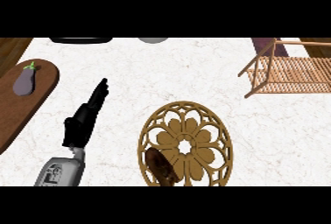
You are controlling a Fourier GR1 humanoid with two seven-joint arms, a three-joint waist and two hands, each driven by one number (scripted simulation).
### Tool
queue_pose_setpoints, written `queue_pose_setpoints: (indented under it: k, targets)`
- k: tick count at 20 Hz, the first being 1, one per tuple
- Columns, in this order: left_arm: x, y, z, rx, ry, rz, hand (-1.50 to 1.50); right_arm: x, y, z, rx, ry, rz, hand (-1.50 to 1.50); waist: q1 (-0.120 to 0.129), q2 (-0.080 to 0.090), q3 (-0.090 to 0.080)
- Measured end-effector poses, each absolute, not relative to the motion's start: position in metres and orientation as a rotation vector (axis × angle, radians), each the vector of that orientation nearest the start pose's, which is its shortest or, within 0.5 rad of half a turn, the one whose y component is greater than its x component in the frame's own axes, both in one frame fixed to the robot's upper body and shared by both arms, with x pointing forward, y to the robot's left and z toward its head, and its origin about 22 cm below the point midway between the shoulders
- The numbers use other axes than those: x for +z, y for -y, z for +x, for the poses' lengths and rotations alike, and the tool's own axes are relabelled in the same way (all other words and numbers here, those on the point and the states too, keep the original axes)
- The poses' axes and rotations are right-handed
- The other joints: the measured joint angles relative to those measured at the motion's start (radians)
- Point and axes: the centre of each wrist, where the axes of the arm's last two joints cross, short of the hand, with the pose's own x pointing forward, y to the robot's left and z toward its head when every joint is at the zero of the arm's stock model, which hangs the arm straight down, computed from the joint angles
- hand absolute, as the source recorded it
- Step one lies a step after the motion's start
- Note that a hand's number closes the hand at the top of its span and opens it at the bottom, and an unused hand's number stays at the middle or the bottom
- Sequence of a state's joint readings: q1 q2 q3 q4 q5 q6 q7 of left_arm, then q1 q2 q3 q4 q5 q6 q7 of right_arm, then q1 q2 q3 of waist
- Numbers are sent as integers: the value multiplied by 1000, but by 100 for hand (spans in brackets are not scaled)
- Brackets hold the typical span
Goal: Pick the tomato from the placemat and place it in the tiered shelf
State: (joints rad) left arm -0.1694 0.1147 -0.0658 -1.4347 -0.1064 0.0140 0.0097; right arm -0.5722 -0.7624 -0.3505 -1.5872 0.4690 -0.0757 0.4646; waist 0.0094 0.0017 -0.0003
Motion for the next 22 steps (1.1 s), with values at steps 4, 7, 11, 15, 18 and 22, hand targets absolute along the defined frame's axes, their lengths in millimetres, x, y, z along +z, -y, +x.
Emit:
queue_pose_setpoints:
  k: [4,7,11,15,18,22]
  targets:
    - [13,-225,278,-266,1573,96,0,281,382,314,179,1688,-1391,150,5,1,0]
    - [12,-221,280,-267,1576,94,0,267,388,331,169,1711,-1391,150,4,1,0]
    - [13,-223,281,-270,1579,90,0,256,395,349,38,1761,-1300,150,11,4,1]
    - [17,-217,286,-265,1585,96,0,245,402,363,-60,1825,-1191,150,7,3,1]
    - [19,-216,290,-270,1586,94,0,241,414,373,-87,1845,-1161,150,8,4,1]
    - [17,-219,288,-271,1579,102,0,230,433,377,-99,1860,-1137,150,6,3,1]
